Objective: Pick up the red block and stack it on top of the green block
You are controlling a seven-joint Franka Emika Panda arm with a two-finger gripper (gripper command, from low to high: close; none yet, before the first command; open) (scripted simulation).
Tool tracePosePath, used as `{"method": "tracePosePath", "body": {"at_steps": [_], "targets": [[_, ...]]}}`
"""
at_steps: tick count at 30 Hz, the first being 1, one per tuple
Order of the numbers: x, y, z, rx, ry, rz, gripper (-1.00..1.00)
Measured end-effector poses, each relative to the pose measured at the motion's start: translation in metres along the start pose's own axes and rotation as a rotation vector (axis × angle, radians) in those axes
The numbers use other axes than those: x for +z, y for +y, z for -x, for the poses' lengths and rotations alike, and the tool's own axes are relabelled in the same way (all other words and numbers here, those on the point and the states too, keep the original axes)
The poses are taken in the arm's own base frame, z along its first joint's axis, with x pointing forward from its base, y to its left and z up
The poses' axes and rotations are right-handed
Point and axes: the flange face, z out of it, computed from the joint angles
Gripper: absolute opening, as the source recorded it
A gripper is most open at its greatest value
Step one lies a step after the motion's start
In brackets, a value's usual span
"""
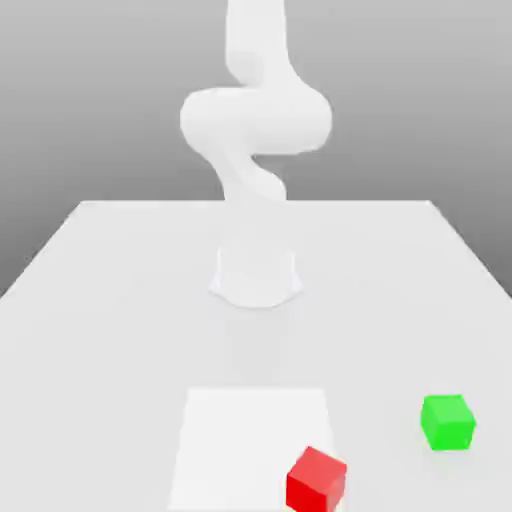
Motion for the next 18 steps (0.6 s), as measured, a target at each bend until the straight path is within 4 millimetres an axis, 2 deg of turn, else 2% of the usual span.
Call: {"method": "tracePosePath", "body": {"at_steps": [4,8,13,18], "targets": [[0.081,0.001,0.007,-0.121,-0.133,0.026,0.0],[0.157,0.007,0.027,-0.241,-0.253,0.054,0.0],[0.246,0.021,0.066,-0.394,-0.39,0.094,0.0],[0.322,0.046,0.116,-0.557,-0.518,0.14,0.0]]}}
